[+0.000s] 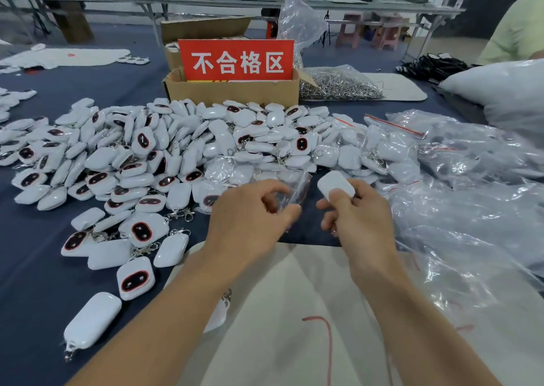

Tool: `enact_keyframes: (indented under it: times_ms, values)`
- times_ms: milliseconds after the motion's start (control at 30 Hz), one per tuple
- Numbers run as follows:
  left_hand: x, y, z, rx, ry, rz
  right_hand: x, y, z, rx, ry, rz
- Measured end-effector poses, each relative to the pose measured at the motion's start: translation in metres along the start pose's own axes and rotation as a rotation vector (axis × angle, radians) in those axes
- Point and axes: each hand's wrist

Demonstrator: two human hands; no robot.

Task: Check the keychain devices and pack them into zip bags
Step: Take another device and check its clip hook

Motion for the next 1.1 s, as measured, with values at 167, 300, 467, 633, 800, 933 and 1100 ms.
enact_keyframes:
  times_ms: [167,300,467,633,800,933,1100]
  values:
    - [0.003,0.010,-0.008,0.369,0.082,0.079,0.006,-0.006,0.003,0.064,0.118,0.017]
    - [0.000,0.010,-0.003,0.252,0.021,-0.002,0.004,-0.005,0.004,-0.023,0.057,0.030]
    - [-0.007,0.011,-0.011,0.143,0.211,-0.084,-0.003,0.004,0.001,-0.085,-0.089,0.142]
    - [-0.011,0.009,-0.011,0.044,0.355,-0.136,-0.005,0.005,0.003,-0.066,-0.061,0.437]
    - [-0.017,0.007,-0.015,-0.119,0.427,-0.133,-0.006,-0.006,0.006,-0.265,-0.045,0.739]
    - [-0.018,0.003,-0.015,-0.272,0.373,-0.117,-0.010,-0.004,0.010,-0.453,-0.155,0.707]
    - [0.006,-0.012,0.016,-0.270,-0.090,-0.413,-0.001,-0.003,0.001,-0.625,-0.238,0.059]
Point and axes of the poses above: each hand's wrist, its own x-axis towards the middle knuckle, its own y-axis out of the palm, z = x × y, and after that the axes turned 14 degrees about y, right-handed
